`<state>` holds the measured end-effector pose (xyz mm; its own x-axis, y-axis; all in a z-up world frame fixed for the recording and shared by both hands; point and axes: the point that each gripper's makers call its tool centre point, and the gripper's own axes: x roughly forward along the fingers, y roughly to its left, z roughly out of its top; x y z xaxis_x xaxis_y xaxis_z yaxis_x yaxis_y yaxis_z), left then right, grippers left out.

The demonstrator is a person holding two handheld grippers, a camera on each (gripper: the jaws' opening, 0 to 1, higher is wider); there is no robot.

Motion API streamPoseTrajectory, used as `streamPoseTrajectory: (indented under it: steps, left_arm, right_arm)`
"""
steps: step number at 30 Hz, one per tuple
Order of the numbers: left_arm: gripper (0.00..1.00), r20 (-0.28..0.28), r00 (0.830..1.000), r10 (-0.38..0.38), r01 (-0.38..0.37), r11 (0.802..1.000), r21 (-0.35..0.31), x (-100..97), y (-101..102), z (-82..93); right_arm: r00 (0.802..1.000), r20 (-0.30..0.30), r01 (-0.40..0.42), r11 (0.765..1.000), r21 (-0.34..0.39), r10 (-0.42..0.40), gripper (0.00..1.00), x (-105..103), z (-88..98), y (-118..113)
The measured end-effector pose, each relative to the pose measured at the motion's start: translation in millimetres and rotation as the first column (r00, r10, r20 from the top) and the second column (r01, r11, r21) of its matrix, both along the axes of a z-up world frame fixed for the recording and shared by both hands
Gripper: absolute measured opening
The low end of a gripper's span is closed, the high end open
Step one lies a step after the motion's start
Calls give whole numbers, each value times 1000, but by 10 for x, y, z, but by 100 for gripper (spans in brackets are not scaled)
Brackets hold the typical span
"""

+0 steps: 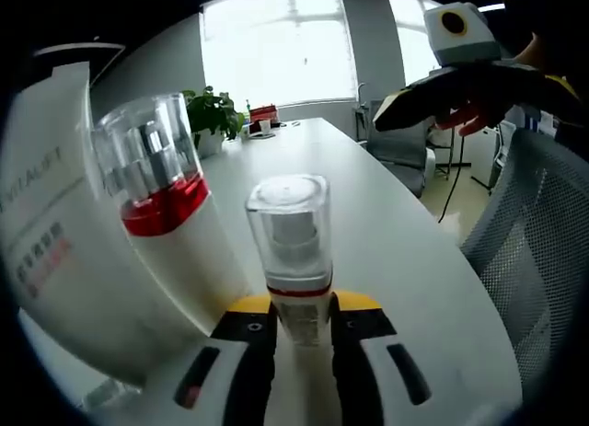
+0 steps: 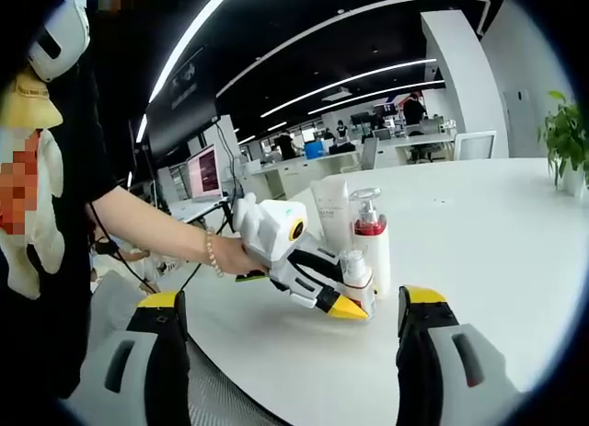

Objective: Arrange the skincare products in the storage area until every visible bottle or jar stands upright without overlapping.

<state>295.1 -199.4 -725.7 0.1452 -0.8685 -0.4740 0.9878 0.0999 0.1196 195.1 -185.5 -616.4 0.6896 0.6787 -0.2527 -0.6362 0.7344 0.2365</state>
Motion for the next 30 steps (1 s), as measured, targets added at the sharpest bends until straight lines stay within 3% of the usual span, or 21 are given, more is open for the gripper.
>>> streamPoseTrajectory:
  steps: [19,30]
  left_arm:
    - [23,-3,1000,18,-18,1000,9,12,58,38]
    - [29,0,1000,28,-28,1000,8,48,115,67]
  right_arm:
    - [1000,-2,-3,1000,5,3,95,0,9,-9]
    - [1000,14,-6,1000,4,6,95,1,65,17]
